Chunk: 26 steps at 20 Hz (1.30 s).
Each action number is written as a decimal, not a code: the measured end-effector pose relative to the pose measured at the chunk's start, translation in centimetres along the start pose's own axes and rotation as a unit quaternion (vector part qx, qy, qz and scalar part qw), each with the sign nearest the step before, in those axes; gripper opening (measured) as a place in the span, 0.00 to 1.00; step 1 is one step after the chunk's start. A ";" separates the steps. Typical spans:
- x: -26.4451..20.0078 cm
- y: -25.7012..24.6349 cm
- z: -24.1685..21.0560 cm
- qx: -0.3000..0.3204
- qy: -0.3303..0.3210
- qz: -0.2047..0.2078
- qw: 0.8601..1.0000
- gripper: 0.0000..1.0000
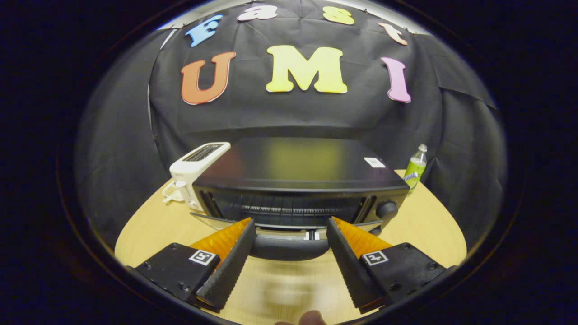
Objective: Open the toaster oven, put the food inside, and close the toaster oven door.
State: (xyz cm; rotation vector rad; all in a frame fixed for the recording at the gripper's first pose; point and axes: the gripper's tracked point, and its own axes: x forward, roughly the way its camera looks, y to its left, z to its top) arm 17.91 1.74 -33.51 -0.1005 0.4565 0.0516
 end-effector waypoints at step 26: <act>-11.2 -3.3 -3.4 -0.019 0.067 0.054 0.996 1.00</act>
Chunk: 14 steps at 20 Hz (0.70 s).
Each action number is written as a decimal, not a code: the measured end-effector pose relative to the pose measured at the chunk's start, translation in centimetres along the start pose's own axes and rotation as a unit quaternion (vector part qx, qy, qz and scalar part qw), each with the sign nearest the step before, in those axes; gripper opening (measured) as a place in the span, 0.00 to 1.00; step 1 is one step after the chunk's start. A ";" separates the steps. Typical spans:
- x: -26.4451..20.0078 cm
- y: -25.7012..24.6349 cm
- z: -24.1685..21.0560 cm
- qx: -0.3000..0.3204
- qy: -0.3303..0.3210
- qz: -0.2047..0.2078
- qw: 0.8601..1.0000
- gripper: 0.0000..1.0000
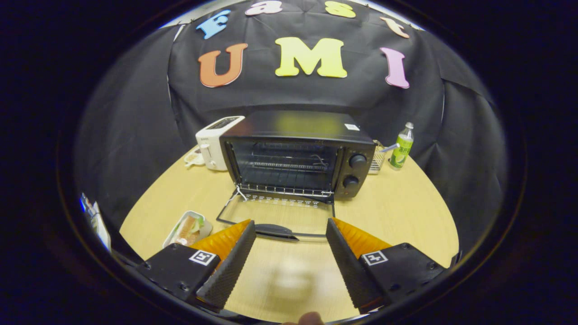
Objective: Open the toaster oven, put the food inside, and close the toaster oven door.
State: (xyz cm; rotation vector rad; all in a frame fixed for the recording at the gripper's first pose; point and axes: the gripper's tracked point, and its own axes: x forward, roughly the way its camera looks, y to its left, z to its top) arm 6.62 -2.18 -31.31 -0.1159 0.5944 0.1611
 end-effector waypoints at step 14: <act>-3.6 10.0 0.6 0.131 0.141 0.257 0.947 1.00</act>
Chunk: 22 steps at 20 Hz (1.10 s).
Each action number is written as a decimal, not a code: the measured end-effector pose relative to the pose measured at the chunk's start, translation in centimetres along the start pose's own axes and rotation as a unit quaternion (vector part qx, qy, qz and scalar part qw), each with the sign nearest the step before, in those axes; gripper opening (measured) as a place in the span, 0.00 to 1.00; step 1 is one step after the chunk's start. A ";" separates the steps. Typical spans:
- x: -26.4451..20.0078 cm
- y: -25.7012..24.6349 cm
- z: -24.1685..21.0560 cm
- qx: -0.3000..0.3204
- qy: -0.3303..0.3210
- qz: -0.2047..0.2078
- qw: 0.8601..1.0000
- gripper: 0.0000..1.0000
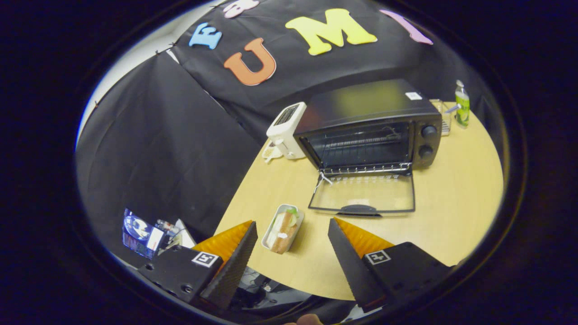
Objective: Open the toaster oven, put the food inside, and close the toaster oven door.
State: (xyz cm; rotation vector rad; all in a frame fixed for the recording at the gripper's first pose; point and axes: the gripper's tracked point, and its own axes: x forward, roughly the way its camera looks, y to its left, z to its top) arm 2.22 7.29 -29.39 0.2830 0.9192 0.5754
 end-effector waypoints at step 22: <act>13.6 0.7 -7.3 0.142 0.211 0.089 0.963 0.60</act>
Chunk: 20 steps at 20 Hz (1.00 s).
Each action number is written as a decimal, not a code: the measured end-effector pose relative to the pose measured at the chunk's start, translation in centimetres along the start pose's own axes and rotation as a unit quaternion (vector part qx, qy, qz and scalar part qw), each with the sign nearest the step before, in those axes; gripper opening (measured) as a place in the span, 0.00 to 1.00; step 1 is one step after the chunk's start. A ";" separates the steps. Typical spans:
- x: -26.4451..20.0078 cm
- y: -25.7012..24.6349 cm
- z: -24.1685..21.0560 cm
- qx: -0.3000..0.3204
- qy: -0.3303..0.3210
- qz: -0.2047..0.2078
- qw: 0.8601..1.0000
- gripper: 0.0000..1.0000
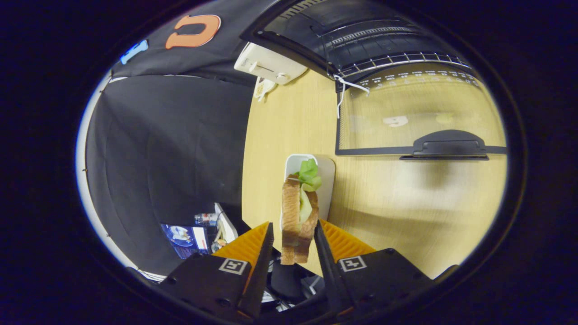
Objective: Open the toaster oven, put the food inside, and close the toaster oven door.
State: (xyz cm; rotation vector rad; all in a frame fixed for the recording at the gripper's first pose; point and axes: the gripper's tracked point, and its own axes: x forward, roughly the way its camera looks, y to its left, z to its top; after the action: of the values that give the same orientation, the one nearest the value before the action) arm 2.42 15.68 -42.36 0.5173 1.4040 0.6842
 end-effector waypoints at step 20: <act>-14.9 5.0 2.5 0.021 -0.169 0.058 0.984 0.32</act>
State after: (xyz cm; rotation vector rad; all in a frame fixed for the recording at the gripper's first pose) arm 3.76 8.92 -27.98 0.7175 1.0765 0.6279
